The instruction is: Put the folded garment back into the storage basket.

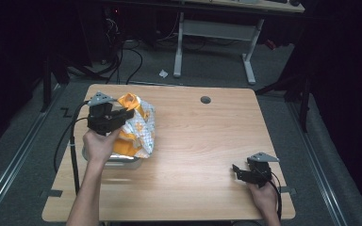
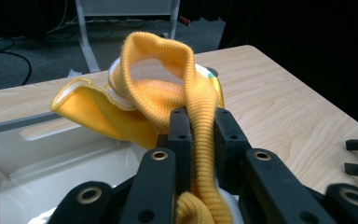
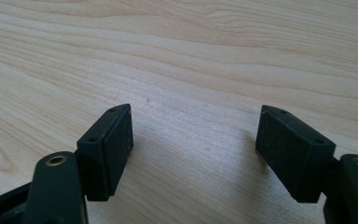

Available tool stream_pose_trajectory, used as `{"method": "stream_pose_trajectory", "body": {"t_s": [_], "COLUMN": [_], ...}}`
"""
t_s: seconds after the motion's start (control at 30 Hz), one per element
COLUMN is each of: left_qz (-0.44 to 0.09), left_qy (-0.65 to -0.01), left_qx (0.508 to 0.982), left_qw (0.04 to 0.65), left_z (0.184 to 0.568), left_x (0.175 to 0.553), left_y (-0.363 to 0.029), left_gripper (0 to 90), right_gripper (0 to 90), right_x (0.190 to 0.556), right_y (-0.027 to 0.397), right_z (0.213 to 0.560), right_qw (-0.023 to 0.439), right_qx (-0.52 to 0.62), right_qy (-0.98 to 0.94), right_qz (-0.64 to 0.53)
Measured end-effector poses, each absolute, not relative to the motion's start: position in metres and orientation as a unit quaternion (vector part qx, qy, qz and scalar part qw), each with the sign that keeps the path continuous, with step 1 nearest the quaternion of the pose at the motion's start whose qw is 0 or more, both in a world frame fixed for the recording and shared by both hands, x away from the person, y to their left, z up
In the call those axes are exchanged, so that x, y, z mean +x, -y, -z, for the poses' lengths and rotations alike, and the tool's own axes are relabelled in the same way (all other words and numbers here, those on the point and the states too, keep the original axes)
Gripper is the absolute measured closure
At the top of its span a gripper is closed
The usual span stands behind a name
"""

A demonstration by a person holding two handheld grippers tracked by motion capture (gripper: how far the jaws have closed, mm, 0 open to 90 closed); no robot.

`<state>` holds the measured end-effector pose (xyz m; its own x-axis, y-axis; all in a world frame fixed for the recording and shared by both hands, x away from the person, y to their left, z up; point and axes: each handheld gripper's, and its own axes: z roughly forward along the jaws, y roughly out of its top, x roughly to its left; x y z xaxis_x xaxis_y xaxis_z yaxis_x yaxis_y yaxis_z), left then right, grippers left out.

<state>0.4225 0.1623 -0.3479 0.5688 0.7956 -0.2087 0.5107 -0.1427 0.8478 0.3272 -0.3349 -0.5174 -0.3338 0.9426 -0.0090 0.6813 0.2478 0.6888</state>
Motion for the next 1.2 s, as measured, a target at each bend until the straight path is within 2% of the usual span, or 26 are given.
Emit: {"method": "stream_pose_trajectory", "body": {"t_s": [0.57, 1.2], "left_qz": [-0.157, -0.131], "left_qy": [-0.453, -0.475], "left_qx": [0.742, 0.756], "left_qw": [0.469, 0.431], "left_z": [0.355, 0.393], "left_x": [0.436, 0.459], "left_y": [-0.185, -0.192], "left_gripper": [79.7, 79.0], "right_gripper": [27.6, 27.7], "right_x": [0.327, 0.327], "right_y": [0.335, 0.335], "right_z": [0.517, 0.517], "right_qw": [0.217, 0.218], "right_qx": [0.535, 0.534], "right_qy": [-0.759, -0.76], "right_qz": [-0.3, -0.3]}}
